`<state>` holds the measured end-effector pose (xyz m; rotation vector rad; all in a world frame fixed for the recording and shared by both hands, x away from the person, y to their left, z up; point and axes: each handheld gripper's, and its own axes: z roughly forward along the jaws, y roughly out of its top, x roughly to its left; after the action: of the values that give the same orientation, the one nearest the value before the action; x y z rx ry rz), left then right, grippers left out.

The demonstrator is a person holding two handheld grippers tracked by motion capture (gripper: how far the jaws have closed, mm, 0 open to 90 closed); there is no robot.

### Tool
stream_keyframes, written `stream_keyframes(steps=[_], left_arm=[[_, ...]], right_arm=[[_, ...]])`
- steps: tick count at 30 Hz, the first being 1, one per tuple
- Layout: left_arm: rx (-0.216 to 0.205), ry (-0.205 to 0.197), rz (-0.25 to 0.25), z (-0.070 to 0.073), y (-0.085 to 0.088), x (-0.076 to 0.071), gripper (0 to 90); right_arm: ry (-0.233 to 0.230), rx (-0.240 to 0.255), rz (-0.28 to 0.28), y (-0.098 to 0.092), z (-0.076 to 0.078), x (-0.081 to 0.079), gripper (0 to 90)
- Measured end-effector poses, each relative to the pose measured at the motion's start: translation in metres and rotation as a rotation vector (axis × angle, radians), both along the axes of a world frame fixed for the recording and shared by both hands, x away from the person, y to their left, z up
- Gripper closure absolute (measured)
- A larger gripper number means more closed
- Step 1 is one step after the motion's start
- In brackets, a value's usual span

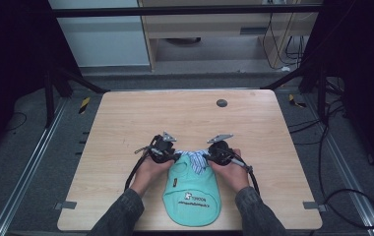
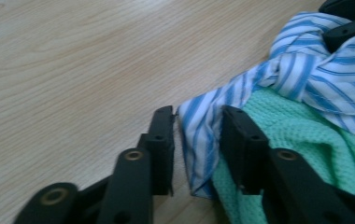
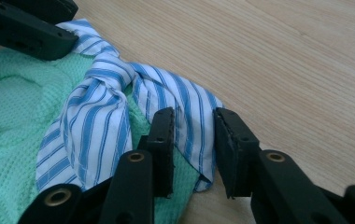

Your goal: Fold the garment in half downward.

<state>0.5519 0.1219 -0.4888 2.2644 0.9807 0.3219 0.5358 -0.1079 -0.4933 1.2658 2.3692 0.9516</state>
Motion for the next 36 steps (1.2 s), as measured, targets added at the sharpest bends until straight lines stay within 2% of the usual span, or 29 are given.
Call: stream_keyframes(steps=[5, 6, 9, 13, 20, 31, 36], left_arm=[[-0.005, 0.001, -0.013, 0.000, -0.002, -0.002, 76.1], [-0.010, 0.004, -0.017, 0.000, -0.002, -0.002, 80.5], [-0.013, 0.004, -0.025, 0.000, -0.003, -0.002, 84.6], [-0.010, -0.002, -0.023, 0.001, -0.003, -0.003, 85.5], [-0.015, -0.028, -0.035, 0.010, -0.001, -0.005, 85.8], [-0.018, -0.081, -0.067, 0.035, 0.001, -0.011, 86.0], [-0.023, -0.094, -0.070, 0.042, 0.002, -0.011, 86.2]], right_arm=[[0.001, -0.008, 0.017, 0.001, 0.000, -0.001, 77.7], [0.002, -0.003, 0.024, 0.002, 0.000, -0.001, 81.4], [0.006, -0.009, 0.033, 0.003, 0.001, -0.001, 83.1], [-0.008, -0.021, 0.046, 0.002, 0.003, -0.002, 83.6], [-0.037, -0.005, 0.059, -0.001, 0.014, -0.007, 83.7], [-0.073, 0.009, 0.087, -0.006, 0.037, -0.013, 83.7], [-0.086, 0.010, 0.091, -0.006, 0.044, -0.013, 83.7]])
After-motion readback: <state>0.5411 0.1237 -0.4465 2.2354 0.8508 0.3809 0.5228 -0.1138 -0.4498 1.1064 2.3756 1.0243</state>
